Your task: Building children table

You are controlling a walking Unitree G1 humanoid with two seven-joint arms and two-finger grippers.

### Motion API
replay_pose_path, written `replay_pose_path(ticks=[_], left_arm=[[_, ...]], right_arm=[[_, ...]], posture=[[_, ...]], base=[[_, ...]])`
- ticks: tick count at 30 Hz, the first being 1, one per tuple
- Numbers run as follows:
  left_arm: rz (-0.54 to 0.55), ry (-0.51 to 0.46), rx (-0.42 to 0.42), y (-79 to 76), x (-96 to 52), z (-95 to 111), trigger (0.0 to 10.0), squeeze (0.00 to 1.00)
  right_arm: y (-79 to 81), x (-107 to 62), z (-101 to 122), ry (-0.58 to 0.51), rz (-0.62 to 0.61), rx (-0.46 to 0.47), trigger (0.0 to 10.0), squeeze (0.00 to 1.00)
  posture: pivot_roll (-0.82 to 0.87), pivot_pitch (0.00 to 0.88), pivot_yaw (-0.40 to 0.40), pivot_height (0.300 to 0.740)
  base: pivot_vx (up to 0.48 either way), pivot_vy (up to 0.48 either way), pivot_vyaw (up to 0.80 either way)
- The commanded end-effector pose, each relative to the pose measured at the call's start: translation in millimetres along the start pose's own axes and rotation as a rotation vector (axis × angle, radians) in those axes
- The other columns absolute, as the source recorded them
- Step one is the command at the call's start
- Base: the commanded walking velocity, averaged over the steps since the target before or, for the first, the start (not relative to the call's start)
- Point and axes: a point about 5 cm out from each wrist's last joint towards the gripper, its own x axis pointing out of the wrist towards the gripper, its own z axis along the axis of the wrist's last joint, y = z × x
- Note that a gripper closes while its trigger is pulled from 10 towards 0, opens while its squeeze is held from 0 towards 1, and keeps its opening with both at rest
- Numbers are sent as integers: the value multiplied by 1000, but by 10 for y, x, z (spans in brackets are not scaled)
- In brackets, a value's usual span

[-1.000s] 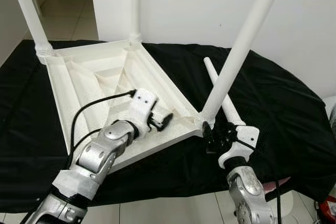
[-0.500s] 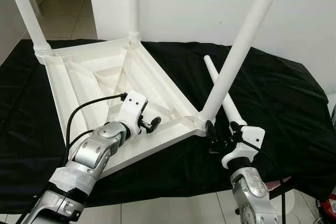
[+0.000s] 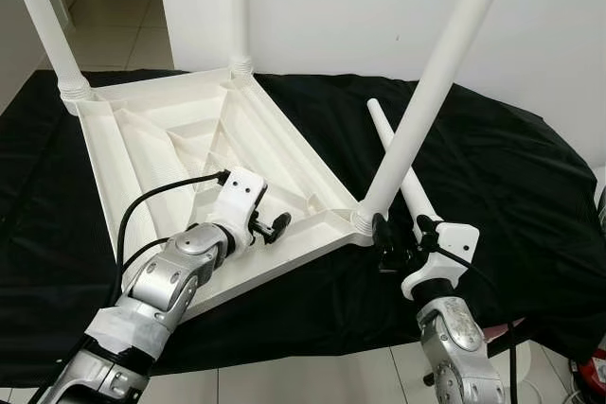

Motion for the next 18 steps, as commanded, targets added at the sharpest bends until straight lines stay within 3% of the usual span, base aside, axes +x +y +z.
replay_pose_path(ticks=[1, 10, 18], left_arm=[[-201, 30, 56, -154, -7, -79, 10000, 0], [-215, 72, 68, -187, 6, -157, 10000, 0], [-288, -2, 90, -204, -64, -56, 10000, 0]], right_arm=[[-29, 3, -29, 19, -7, -4, 10000, 0], [-47, 22, -28, 20, -7, -14, 10000, 0], [-45, 29, -47, 27, -2, -17, 10000, 0]], posture=[[19, 62, -82, 740], [17, 57, -79, 740], [18, 47, -79, 740]], base=[[0, 0, 0], [0, 0, 0], [0, 0, 0]])
